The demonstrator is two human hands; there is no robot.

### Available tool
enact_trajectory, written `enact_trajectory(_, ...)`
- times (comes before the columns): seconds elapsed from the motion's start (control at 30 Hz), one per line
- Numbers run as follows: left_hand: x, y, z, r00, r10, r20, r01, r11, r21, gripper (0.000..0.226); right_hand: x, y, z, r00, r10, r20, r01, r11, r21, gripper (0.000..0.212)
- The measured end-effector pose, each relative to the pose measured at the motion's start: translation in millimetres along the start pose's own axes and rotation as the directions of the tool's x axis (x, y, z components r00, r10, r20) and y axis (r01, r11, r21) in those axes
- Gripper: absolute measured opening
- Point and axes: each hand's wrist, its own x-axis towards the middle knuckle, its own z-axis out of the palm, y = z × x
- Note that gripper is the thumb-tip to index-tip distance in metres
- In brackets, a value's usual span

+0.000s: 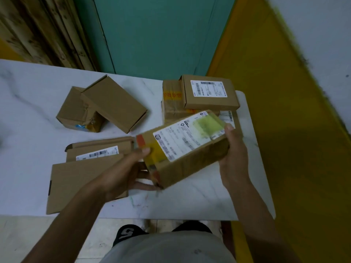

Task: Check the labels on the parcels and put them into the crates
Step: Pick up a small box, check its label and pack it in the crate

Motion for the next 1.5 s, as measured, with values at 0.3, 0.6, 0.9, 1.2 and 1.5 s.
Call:
enact_trajectory(0.3, 20.3, -32.3, 83.5, 0.958, 0.205, -0.202, -0.252, 0.937, -0.244, 0.049, 11.0, -6.6, 27.5, 0.96, -0.062, 0.274, 0.08, 0.995, -0.055, 0.047)
enact_trajectory(0.6, 11.8, -36.8, 92.3, 0.88, 0.248, -0.406, -0.239, 0.968, 0.074, 0.067, -19.5, 38.1, -26.2, 0.904, 0.201, 0.377, -0.155, 0.976, -0.151, 0.062)
enact_trajectory(0.9, 11.5, -42.9, 102.8, 0.85, 0.343, -0.401, -0.295, 0.939, 0.177, 0.06, -12.4, 32.1, -52.1, 0.887, 0.078, 0.455, 0.026, 0.975, -0.219, 0.073)
enact_trajectory(1.2, 11.0, -44.2, 99.5, 0.836, 0.44, -0.329, -0.368, 0.893, 0.259, 0.046, -10.9, 33.0, -59.5, 0.865, 0.045, 0.501, 0.076, 0.973, -0.219, 0.072)
enact_trajectory(1.5, -1.0, -54.2, 102.6, 0.875, 0.353, -0.331, -0.301, 0.933, 0.198, 0.052, -15.7, 35.4, -71.4, 0.831, 0.1, 0.547, 0.009, 0.981, -0.194, 0.069)
